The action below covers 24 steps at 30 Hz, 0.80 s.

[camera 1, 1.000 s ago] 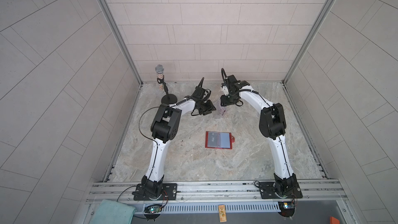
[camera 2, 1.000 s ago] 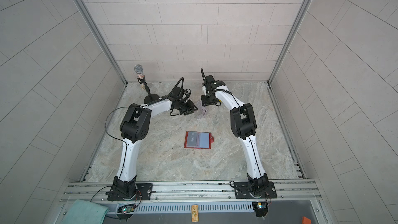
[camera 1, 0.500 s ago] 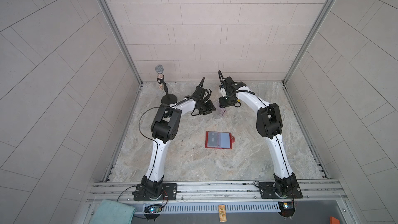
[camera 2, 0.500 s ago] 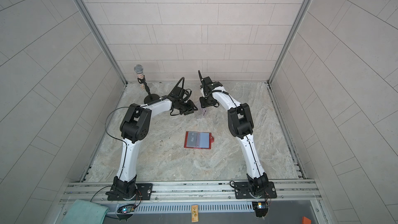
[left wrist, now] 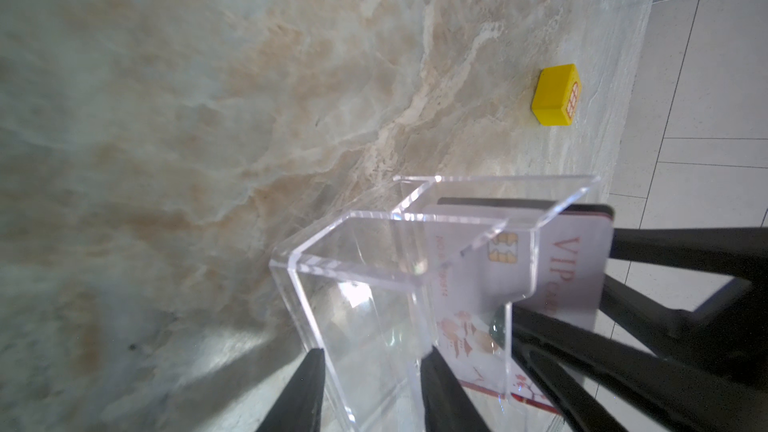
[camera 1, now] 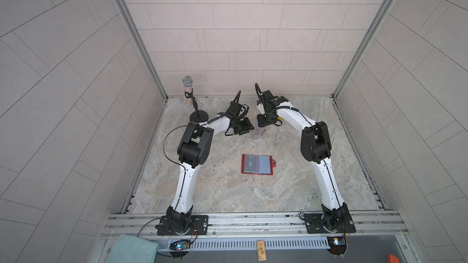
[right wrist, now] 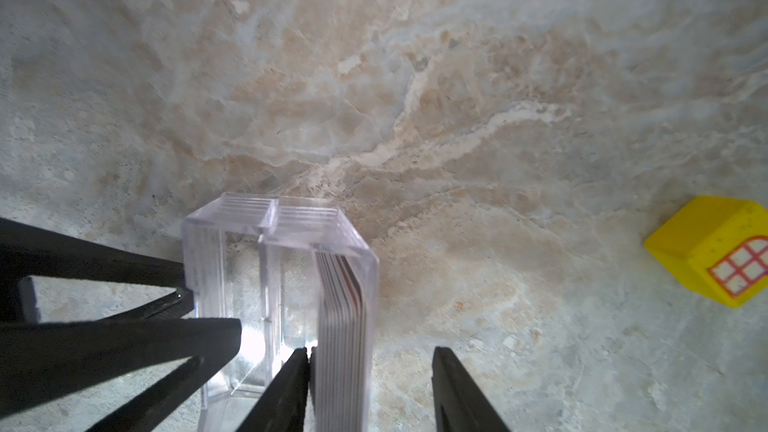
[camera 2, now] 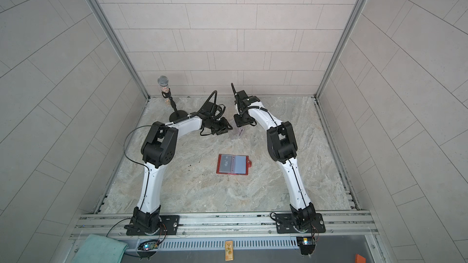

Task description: Put the credit cards into the card holder

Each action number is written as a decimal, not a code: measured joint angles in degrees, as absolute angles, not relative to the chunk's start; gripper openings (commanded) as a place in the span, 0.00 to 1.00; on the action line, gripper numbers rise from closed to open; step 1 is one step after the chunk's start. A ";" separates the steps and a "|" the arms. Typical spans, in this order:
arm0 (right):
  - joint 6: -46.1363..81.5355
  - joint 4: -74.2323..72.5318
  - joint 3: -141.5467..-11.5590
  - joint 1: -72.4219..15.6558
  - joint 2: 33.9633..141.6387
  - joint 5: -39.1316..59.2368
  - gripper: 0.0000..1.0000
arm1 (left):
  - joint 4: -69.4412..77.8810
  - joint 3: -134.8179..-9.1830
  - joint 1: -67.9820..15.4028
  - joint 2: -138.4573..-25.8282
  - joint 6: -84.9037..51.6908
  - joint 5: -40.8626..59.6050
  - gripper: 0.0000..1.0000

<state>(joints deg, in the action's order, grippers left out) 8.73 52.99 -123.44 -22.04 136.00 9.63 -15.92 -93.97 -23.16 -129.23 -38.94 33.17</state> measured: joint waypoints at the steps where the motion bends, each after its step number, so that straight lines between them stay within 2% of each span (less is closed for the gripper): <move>1: 8.69 53.01 -123.44 -22.09 136.00 9.54 0.49 | -15.92 -93.97 -23.16 -129.23 -38.94 33.17 0.42; 24: 7.49 55.90 -125.03 -22.74 134.47 6.15 0.46 | -15.92 -93.97 -23.14 -129.21 -38.70 33.17 0.41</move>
<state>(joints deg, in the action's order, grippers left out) 7.49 55.90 -125.03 -22.74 134.47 6.15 -15.92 -93.97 -23.14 -129.21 -38.70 33.17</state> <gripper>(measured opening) 0.467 0.414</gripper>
